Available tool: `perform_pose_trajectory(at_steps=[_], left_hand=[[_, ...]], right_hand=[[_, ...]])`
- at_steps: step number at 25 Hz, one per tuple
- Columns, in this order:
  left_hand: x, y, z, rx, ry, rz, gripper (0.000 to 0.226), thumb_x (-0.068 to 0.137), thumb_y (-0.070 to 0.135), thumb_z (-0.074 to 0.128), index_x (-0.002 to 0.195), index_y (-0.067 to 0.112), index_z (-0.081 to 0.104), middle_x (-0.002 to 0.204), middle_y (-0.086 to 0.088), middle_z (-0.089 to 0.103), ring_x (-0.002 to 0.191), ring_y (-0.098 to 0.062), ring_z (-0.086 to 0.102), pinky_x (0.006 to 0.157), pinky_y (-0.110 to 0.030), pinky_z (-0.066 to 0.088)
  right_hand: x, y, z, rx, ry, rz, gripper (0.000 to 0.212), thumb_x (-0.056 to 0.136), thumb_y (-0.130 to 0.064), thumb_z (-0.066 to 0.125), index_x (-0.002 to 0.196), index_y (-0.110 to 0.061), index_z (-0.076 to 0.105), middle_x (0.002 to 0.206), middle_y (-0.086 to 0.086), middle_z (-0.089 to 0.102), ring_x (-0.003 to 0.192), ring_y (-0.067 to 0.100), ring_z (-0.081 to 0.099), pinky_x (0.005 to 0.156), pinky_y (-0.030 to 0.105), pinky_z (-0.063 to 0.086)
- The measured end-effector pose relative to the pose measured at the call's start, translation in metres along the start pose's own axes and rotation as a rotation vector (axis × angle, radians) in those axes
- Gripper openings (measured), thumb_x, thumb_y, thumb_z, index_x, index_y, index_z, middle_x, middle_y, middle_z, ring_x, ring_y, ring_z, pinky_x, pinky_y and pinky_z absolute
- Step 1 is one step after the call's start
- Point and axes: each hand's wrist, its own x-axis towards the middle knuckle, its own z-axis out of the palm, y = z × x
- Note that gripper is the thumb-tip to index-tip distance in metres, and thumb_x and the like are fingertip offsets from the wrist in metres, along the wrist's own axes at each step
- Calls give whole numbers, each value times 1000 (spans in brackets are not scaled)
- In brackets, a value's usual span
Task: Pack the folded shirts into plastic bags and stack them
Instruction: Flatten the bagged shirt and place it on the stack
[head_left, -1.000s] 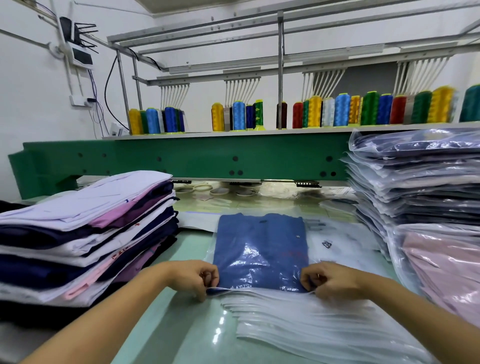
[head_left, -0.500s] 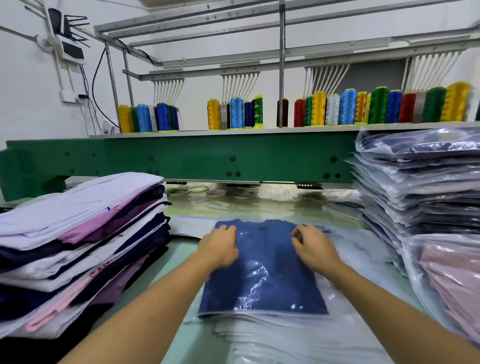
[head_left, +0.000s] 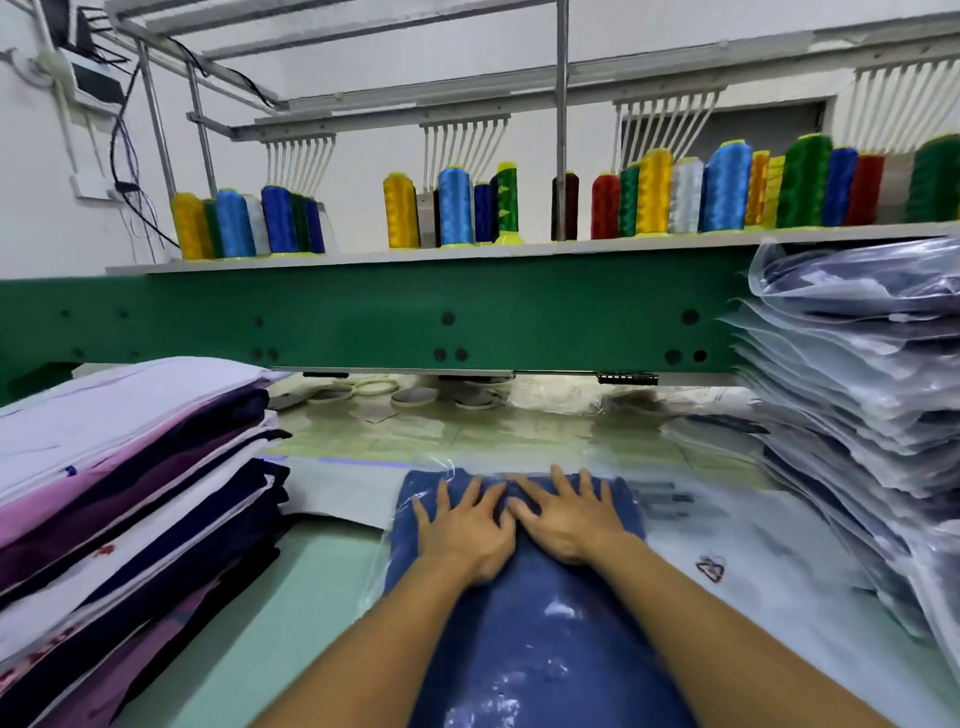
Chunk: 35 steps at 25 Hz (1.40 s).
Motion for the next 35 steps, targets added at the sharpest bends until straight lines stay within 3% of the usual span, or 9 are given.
perform_pose_trajectory(at_steps=[3, 7, 11, 14, 16, 22, 27, 31, 35], left_hand=[[0, -10, 6, 30, 55, -100, 79, 87, 81, 11, 158, 47, 9, 169, 11, 0, 154, -36, -10, 118, -64, -12], [-11, -23, 3, -7, 77, -215, 98, 76, 93, 2, 160, 42, 8, 170, 6, -1, 154, -38, -10, 116, -67, -13], [-29, -45, -18, 70, -27, -285, 107, 75, 95, 0, 162, 32, -2, 170, 2, -6, 154, -37, -8, 116, -67, -10], [-53, -44, -36, 98, -2, -256, 100, 83, 89, 9, 162, 27, -2, 170, -3, -2, 154, -40, -5, 117, -67, -10], [-75, -32, -42, 91, 48, -190, 90, 91, 81, 16, 162, 28, 0, 170, -4, 0, 153, -42, -2, 117, -67, -8], [-153, -3, -27, -2, 36, -89, 62, 101, 59, 25, 158, 41, 11, 169, 4, 6, 153, -39, 8, 112, -74, 5], [-203, -25, -1, -47, 143, -166, 69, 96, 68, 29, 154, 31, 26, 164, -5, 25, 148, -34, 23, 121, -51, 14], [-214, -38, -6, -5, 396, -232, 60, 92, 66, 40, 134, 24, 47, 133, -5, 56, 122, -27, 49, 103, -38, 38], [-223, -48, -15, -56, 427, -259, 44, 92, 63, 44, 110, 23, 46, 107, -3, 66, 98, -28, 64, 74, -36, 47]], right_hand=[[1, 17, 3, -8, 44, 73, 88, 79, -91, 10, 157, -51, 3, 170, 3, -5, 154, 39, -9, 123, 55, -7], [-10, 30, -2, -12, 47, 165, 96, 78, -92, 4, 160, -42, 1, 170, 4, -5, 156, 31, -7, 124, 51, -1], [-27, 39, -20, -145, 45, 257, 84, 94, -75, 7, 162, -27, 6, 170, 9, 1, 155, 35, -2, 122, 57, 1], [-50, 19, -32, -183, 211, 195, 68, 103, -55, 21, 161, -20, 14, 169, 14, 7, 154, 40, 2, 122, 60, 4], [-72, -3, -30, -99, 242, 114, 64, 104, -49, 26, 161, -22, 14, 169, 11, 5, 153, 42, 1, 122, 60, 5], [-151, -66, -4, -6, 92, -56, 62, 102, -48, 29, 159, -39, 9, 170, 3, -3, 153, 43, 1, 118, 65, 7], [-206, -55, 29, -28, 46, -38, 57, 99, -65, 16, 154, -55, 4, 170, -4, -7, 154, 39, -7, 114, 72, 0], [-218, -20, 21, -53, 34, 133, 63, 89, -79, 7, 148, -63, -7, 169, 2, -6, 152, 46, -3, 114, 69, 1], [-224, -8, 15, -178, 139, 245, 63, 99, -64, 16, 157, -38, 19, 167, 16, 9, 146, 57, 7, 118, 63, 2]])
